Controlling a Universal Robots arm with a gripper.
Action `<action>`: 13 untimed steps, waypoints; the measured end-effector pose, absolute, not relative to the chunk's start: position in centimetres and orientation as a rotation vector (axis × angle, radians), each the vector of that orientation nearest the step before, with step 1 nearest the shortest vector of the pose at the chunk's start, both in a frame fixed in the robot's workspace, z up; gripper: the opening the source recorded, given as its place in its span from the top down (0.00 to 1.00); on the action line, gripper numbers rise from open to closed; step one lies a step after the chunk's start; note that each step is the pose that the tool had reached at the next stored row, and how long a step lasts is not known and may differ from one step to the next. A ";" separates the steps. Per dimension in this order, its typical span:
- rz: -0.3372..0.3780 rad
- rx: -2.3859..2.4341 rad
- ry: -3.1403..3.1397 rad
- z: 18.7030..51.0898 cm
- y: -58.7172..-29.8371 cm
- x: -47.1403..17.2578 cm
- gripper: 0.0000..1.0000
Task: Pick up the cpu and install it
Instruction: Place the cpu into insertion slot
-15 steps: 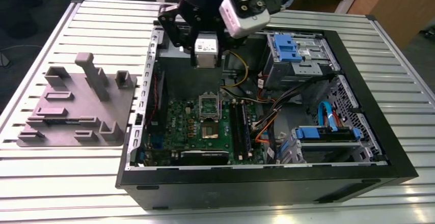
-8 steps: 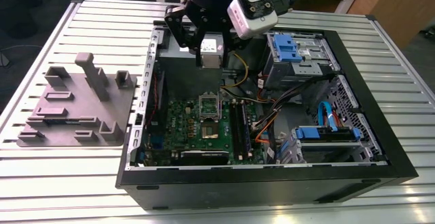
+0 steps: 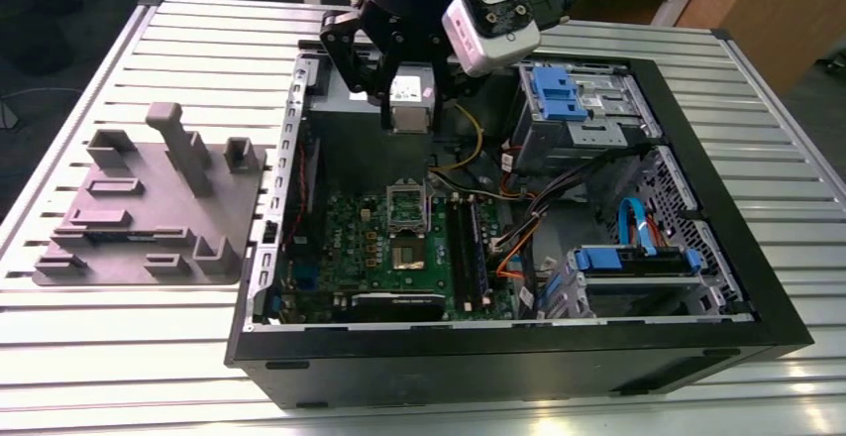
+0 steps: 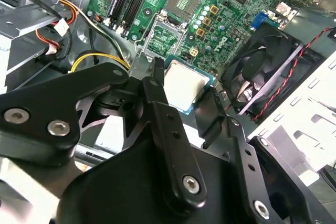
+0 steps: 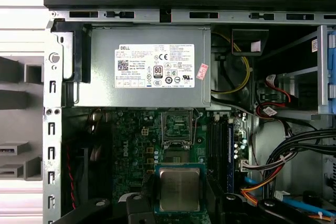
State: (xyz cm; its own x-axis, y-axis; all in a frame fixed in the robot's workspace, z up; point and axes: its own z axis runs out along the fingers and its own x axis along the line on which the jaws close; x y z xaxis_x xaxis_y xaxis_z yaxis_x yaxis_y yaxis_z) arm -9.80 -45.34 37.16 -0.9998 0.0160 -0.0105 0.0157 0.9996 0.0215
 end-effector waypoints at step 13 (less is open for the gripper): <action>0.033 0.025 3.131 36.8 -45.3 -9.8 0.53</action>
State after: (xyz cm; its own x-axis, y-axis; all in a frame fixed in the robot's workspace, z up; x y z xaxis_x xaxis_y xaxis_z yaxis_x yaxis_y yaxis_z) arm -9.80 -45.34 36.78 -0.9998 0.0159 -0.0105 0.0157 0.9997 0.0211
